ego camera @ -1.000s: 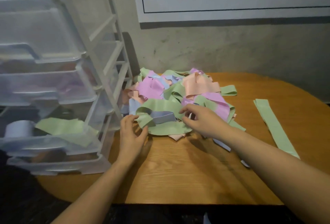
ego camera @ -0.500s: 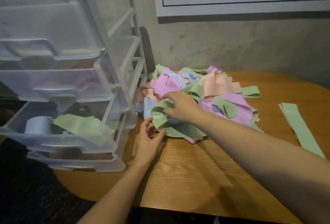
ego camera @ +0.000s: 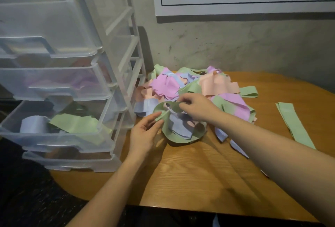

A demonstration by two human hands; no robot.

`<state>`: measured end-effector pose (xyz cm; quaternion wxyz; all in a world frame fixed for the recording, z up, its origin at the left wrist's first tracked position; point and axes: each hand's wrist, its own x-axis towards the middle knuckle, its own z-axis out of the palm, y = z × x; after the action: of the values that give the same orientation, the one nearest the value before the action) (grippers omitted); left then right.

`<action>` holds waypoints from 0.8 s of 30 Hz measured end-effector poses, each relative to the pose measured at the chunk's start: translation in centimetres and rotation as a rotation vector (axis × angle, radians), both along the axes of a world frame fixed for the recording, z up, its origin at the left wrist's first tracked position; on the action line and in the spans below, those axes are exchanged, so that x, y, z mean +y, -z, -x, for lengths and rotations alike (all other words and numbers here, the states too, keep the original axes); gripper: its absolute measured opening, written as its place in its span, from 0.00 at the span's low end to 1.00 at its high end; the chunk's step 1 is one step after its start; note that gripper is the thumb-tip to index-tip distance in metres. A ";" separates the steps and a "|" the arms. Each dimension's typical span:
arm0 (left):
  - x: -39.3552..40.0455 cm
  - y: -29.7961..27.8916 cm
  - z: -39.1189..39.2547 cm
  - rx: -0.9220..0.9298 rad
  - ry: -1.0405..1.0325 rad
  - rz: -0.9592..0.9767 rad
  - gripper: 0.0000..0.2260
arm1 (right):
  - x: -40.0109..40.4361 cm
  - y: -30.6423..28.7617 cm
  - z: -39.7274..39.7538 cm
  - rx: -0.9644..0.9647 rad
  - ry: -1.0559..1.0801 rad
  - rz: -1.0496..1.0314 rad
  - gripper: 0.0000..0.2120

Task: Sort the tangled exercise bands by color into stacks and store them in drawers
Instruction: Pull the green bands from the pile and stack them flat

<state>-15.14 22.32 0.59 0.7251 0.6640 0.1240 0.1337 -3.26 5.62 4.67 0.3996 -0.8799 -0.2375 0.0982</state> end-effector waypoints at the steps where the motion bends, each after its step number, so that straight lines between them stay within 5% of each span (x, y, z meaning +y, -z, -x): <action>1: -0.1 -0.8 0.0 -0.020 0.004 -0.035 0.11 | -0.5 -0.2 0.2 0.003 -0.011 -0.016 0.08; 16: -5.6 -9.6 -1.3 -0.302 0.124 -0.239 0.09 | -6.0 0.3 3.7 0.122 0.036 -0.266 0.14; 24: -8.0 -9.8 -2.1 -0.277 0.065 -0.157 0.09 | -8.2 0.9 6.5 0.206 0.114 -0.543 0.10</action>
<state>-13.02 14.30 10.42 0.6852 0.6975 -0.0095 0.2096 -9.72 -2.54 3.81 0.6473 -0.7382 -0.1634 0.0971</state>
